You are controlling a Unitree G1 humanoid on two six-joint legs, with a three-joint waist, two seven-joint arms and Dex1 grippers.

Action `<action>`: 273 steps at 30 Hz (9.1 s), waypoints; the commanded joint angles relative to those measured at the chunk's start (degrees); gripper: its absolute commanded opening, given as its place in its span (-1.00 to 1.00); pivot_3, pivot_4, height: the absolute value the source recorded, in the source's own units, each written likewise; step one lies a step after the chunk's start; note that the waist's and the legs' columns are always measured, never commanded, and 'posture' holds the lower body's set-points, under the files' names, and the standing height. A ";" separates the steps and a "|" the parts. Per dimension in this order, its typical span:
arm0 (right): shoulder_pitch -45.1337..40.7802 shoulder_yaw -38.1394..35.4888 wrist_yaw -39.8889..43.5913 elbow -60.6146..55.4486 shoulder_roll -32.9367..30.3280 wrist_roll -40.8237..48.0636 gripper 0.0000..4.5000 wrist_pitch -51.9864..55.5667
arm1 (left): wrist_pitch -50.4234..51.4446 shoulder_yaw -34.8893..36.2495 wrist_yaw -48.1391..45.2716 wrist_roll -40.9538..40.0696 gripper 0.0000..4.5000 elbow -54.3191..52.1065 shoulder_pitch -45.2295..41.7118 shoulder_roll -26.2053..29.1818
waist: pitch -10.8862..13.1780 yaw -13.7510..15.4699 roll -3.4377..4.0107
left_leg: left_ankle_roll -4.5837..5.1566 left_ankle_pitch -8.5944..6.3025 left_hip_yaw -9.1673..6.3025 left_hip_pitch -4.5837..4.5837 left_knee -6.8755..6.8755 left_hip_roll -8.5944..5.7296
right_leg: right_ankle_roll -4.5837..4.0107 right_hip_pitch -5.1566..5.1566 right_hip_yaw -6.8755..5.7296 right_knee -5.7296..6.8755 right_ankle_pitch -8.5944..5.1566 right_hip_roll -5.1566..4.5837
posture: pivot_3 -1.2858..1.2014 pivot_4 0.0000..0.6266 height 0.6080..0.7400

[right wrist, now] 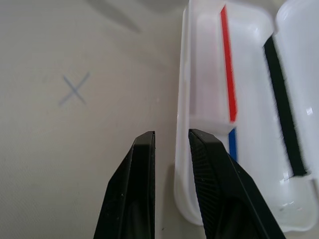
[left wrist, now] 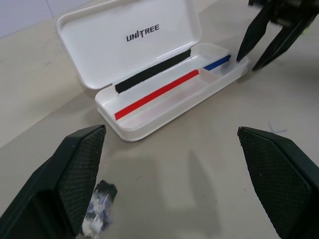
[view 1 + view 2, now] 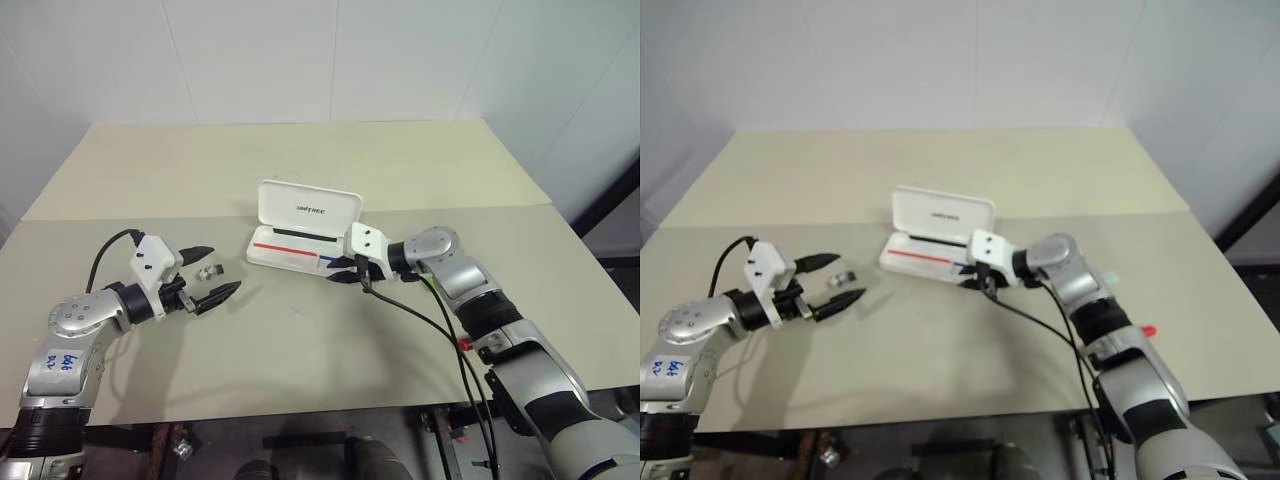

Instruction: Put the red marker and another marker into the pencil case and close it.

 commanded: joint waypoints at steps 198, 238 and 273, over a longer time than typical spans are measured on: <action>4.40 0.29 8.88 -21.50 -3.45 4.65 0.64 3.84 | -4.42 -1.77 -9.91 -0.62 1.00 -7.95 6.25 4.00 | 1.19 -1.45 -0.26 | 0.20 -0.19 0.84 0.12 0.12 0.01 | 0.15 -0.18 0.71 -0.16 0.32 -0.02 | 0.03 -0.52 1.00; -7.44 -1.92 15.75 26.32 -26.15 -9.79 0.98 -36.40 | -4.32 -9.88 -11.85 0.17 1.00 -5.55 -4.13 -1.41 | 1.26 -1.63 -0.15 | 0.16 -0.12 1.02 0.18 0.48 -0.01 | 0.34 -0.06 0.93 -0.40 0.43 0.04 | 0.03 -0.52 1.00; -19.08 1.48 9.71 39.57 -13.23 -26.48 0.27 -28.83 | 0.94 -1.28 -6.91 -1.96 1.00 -17.71 7.58 1.65 | 1.23 -4.99 -0.19 | 0.16 -0.13 0.85 0.24 0.78 0.01 | 0.33 0.00 0.91 0.04 0.42 0.03 | 0.03 -0.52 1.00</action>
